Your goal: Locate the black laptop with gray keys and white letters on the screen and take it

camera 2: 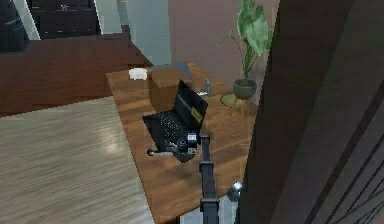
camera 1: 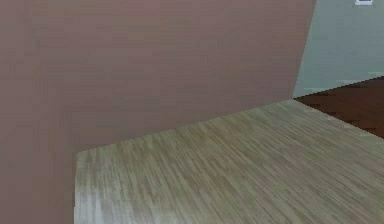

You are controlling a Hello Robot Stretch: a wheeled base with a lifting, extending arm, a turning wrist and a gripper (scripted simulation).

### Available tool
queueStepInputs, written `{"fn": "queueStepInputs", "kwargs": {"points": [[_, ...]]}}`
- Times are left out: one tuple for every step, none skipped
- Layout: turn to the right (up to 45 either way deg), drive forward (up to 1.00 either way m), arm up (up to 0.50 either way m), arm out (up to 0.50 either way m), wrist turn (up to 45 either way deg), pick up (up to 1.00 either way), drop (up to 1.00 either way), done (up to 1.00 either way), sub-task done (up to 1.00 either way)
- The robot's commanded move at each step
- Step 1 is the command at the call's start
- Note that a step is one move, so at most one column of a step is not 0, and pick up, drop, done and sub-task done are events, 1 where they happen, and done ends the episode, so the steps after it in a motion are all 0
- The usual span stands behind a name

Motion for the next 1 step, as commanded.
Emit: {"fn": "queueStepInputs", "kwargs": {"points": [[0.0, 0.0, 0.0, 0.0, 0.0, 0.0, 0.0, 1.0, 0.0]]}}
